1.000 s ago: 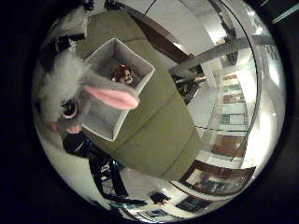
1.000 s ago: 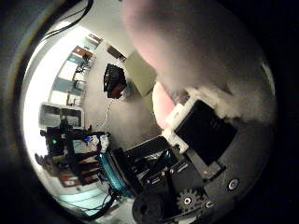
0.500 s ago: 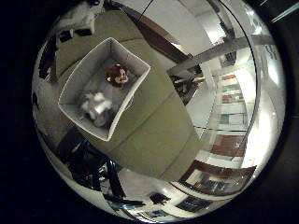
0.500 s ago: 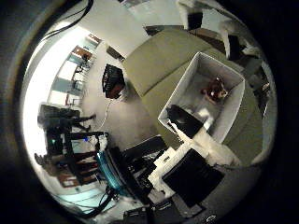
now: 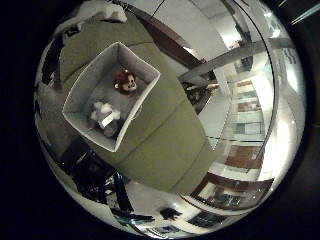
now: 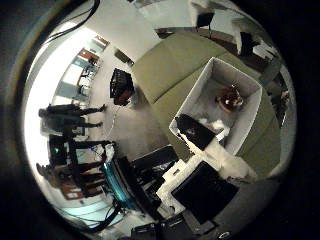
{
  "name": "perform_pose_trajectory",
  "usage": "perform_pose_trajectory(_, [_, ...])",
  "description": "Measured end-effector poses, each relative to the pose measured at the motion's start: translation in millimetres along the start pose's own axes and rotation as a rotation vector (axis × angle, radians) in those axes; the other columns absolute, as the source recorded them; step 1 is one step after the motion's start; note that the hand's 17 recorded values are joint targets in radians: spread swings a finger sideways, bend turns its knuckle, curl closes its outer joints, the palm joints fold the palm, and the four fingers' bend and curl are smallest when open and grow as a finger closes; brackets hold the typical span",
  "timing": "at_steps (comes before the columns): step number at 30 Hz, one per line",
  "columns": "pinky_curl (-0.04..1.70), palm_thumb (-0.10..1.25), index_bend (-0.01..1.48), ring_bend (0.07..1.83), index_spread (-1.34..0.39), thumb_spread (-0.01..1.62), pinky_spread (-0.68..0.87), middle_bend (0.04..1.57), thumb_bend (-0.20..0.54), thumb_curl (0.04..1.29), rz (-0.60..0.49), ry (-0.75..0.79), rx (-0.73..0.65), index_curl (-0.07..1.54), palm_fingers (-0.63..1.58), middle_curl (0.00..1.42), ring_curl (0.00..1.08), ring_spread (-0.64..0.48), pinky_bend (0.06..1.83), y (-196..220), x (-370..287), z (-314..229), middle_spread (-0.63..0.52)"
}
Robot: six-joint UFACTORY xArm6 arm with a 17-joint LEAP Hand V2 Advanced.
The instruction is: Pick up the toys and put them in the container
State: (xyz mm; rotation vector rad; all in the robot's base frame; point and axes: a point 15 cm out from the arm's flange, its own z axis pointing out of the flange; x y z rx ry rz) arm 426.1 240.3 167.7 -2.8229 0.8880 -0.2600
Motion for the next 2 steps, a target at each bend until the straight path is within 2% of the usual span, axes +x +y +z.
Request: perform_pose_trajectory(2, [0.47,0.66,0.3,0.91,-0.43,1.07,0.19,0.69,-0.023,0.38,0.006,0.004,0.001,0.45,0.34,0.56,0.48,-0.18,0.81,1.8,4.9,-1.1,-0.16])
